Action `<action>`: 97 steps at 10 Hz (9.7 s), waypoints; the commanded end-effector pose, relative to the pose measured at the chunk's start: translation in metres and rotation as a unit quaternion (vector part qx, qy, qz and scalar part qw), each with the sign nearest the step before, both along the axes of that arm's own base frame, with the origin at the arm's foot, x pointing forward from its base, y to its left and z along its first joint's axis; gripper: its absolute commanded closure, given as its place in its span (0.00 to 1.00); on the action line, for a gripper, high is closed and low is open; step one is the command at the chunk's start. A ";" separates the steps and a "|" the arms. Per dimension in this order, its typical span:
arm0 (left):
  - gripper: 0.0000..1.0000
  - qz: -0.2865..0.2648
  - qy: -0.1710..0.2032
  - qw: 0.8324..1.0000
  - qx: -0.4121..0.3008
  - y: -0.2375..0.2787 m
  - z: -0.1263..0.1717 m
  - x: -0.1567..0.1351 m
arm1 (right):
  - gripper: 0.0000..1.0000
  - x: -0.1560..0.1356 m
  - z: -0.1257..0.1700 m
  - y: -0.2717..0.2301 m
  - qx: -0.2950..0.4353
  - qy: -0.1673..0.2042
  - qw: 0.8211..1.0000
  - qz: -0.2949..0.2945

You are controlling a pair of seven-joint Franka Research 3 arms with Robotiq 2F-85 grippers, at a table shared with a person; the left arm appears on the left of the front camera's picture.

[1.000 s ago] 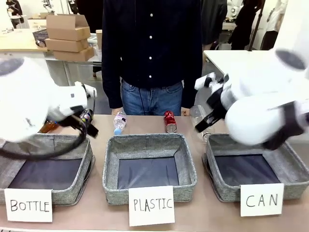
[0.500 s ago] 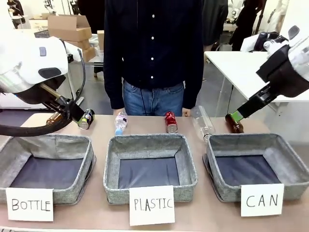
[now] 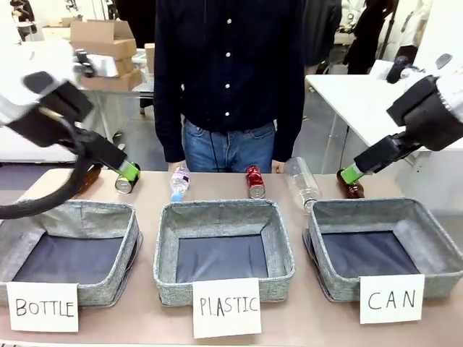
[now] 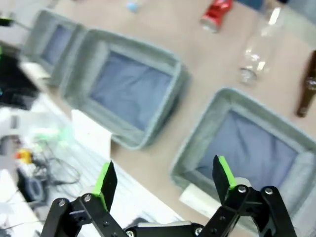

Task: Sort the can waste into the basket.
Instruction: Pick up the can waste from the table and place it in the right Fabric basket.

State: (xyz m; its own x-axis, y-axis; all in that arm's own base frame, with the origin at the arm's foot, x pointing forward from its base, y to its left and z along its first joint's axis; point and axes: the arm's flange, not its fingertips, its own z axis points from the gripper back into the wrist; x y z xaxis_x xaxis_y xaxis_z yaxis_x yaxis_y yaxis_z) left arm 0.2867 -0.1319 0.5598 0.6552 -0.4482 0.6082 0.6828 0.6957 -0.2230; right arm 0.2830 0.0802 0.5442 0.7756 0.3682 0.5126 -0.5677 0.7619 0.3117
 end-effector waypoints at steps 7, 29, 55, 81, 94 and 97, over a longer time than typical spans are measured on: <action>0.00 0.004 0.246 0.872 -0.424 0.116 -0.136 0.064 | 0.00 0.022 -0.023 -0.117 0.413 0.210 0.874 -0.149; 0.00 0.324 0.255 0.911 0.003 0.130 -0.105 0.306 | 0.00 0.012 -0.037 -0.128 0.419 0.223 0.879 -0.038; 1.00 0.280 0.258 0.911 0.158 0.060 -0.237 0.412 | 0.00 0.012 -0.037 -0.128 0.419 0.223 0.879 -0.038; 0.58 -0.449 -0.070 0.882 0.127 -0.259 -0.056 0.059 | 0.00 -0.064 0.042 -0.299 0.440 0.049 0.885 -0.144; 0.01 -0.484 -0.082 0.865 0.106 -0.491 -0.061 0.102 | 0.00 -0.076 0.037 -0.308 0.440 0.058 0.880 -0.168; 0.00 -0.479 -0.084 0.868 0.105 -0.488 -0.061 0.111 | 0.00 -0.076 0.037 -0.308 0.440 0.058 0.880 -0.168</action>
State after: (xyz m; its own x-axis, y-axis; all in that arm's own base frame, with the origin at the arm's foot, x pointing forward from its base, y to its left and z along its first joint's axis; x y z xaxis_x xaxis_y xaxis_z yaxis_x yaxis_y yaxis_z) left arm 0.3949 -0.6222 0.4939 -0.1812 -0.8513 0.4924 0.9783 -0.2070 0.0021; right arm 0.2084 -0.2276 0.5809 0.8315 -0.3967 0.3888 -0.2736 0.3168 0.9082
